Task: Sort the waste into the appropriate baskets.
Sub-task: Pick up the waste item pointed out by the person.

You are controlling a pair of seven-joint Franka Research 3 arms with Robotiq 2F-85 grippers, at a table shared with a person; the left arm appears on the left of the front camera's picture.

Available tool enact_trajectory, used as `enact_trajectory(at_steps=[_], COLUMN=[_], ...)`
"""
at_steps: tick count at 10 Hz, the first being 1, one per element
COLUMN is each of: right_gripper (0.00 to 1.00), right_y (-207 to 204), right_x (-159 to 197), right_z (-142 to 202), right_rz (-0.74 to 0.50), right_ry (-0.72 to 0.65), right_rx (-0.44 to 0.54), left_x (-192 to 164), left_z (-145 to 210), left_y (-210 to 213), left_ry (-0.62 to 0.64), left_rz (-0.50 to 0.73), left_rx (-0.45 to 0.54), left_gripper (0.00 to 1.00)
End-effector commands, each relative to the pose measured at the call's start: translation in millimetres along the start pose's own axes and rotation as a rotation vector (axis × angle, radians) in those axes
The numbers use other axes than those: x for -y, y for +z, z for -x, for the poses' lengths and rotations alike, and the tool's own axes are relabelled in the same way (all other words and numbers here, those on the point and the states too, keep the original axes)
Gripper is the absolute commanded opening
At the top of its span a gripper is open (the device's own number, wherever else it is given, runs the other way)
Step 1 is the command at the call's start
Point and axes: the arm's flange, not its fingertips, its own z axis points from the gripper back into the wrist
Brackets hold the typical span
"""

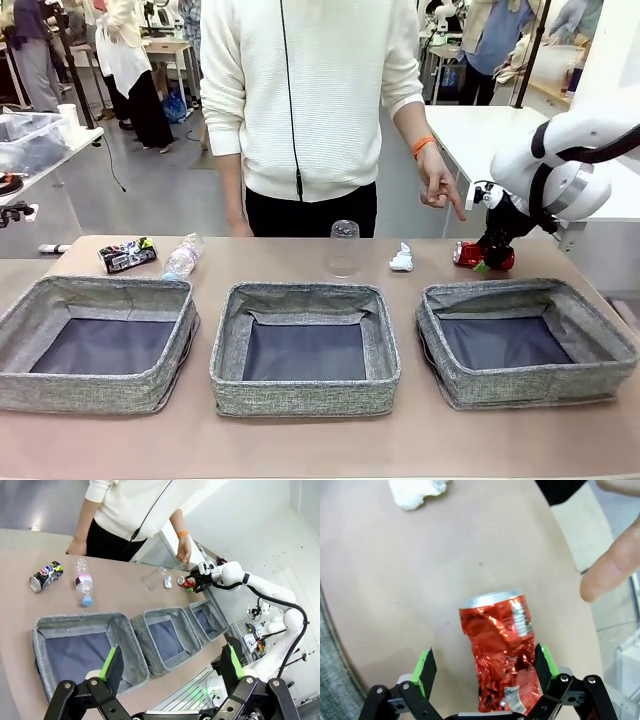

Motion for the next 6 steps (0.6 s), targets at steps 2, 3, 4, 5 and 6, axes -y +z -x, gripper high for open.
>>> enact_trajectory(at_steps=[2, 3, 4, 5, 6], right_gripper=[1.0, 1.0, 1.0, 1.0, 1.0], right_y=[-5.5, -6.0, -5.6, -5.8, -7.6], right_x=[10.0, 10.2, 10.4, 10.8, 12.2], right_z=[8.0, 8.8, 9.5, 10.5, 12.8], right_rz=[0.0, -0.005, -0.007, -0.006, -0.017], right_ry=[0.03, 0.03, 0.028, 0.025, 0.015], right_rx=[0.043, 0.042, 0.044, 0.042, 0.037], left_x=[1.0, 1.0, 1.0, 1.0, 1.0], left_z=[-2.0, -2.0, -2.0, -2.0, -2.0], left_y=[-1.7, -1.7, -1.7, -1.7, -1.7], left_ry=[-0.021, -0.021, -0.021, -0.021, -0.021], left_rz=[0.008, 0.008, 0.008, 0.008, 0.008], left_rx=[0.006, 0.006, 0.006, 0.006, 0.006], left_gripper=[1.0, 1.0, 1.0, 1.0, 1.0])
